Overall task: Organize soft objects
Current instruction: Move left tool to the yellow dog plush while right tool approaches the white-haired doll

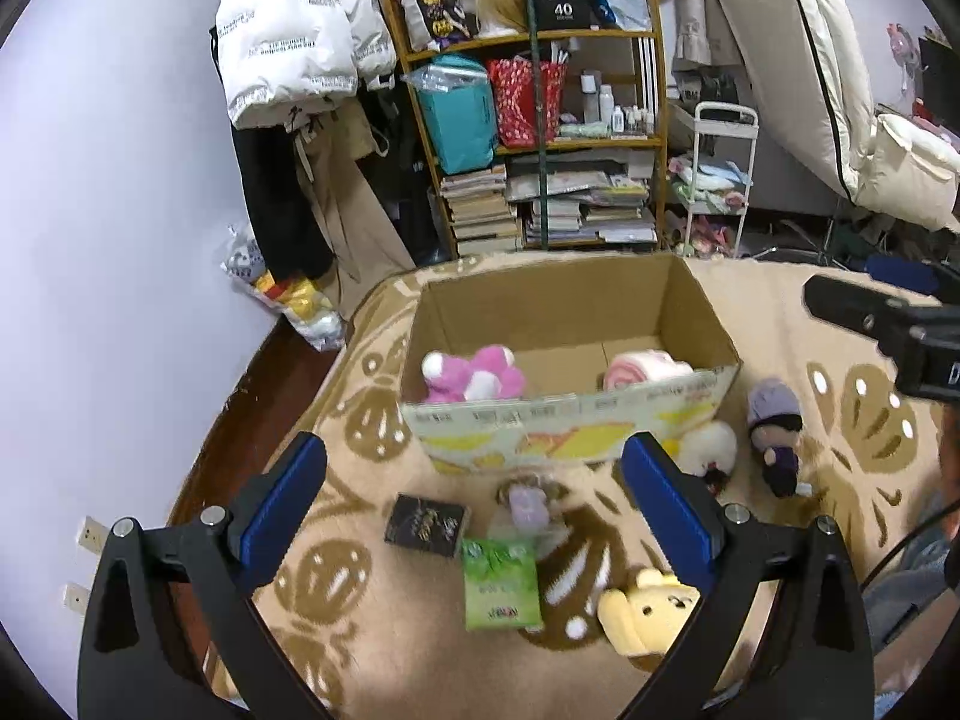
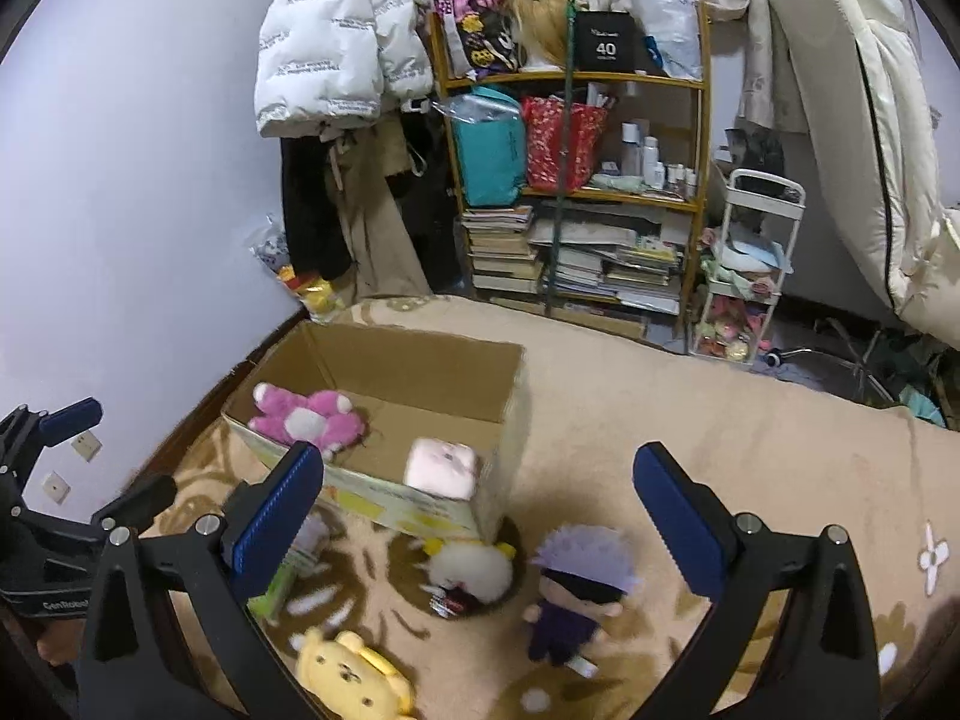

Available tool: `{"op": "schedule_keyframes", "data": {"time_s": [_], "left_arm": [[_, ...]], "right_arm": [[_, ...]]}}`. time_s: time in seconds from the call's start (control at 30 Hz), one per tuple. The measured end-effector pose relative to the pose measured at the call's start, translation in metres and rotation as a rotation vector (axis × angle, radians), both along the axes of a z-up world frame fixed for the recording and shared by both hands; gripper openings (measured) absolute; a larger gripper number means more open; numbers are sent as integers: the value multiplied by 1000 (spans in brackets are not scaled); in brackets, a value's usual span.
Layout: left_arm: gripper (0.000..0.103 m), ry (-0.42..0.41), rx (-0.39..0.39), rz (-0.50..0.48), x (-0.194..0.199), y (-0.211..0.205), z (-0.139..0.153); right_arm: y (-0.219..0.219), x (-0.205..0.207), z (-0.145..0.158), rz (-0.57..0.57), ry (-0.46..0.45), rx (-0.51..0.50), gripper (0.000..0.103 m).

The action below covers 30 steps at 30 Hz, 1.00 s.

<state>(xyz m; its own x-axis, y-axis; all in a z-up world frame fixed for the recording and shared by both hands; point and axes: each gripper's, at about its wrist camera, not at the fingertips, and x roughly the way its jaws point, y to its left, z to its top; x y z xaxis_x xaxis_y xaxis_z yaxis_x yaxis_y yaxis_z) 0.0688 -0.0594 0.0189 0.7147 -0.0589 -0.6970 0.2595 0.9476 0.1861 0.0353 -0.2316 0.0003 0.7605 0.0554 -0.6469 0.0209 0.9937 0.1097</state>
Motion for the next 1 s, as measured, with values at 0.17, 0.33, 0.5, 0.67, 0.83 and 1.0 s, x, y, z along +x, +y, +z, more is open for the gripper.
{"op": "schedule_keyframes", "data": {"time_s": [0.17, 0.33, 0.5, 0.67, 0.83, 1.0], "left_arm": [[98, 68, -7, 1, -8, -2, -18], [98, 116, 6, 5, -14, -7, -40], [98, 123, 21, 20, -14, -12, -61], [98, 175, 6, -21, -12, -22, -78], [98, 188, -18, -39, -11, -30, -94], [98, 239, -14, -70, -9, -40, -109]], "right_arm": [[-24, -6, -13, -13, 58, 12, 103], [-40, -7, -29, -14, 99, 31, 103], [-49, -2, -48, 7, 136, 31, 103], [-55, 2, -67, 20, 180, 8, 103], [-64, 6, -84, 9, 230, 41, 103], [-68, 8, -95, 7, 262, 70, 103]]}}
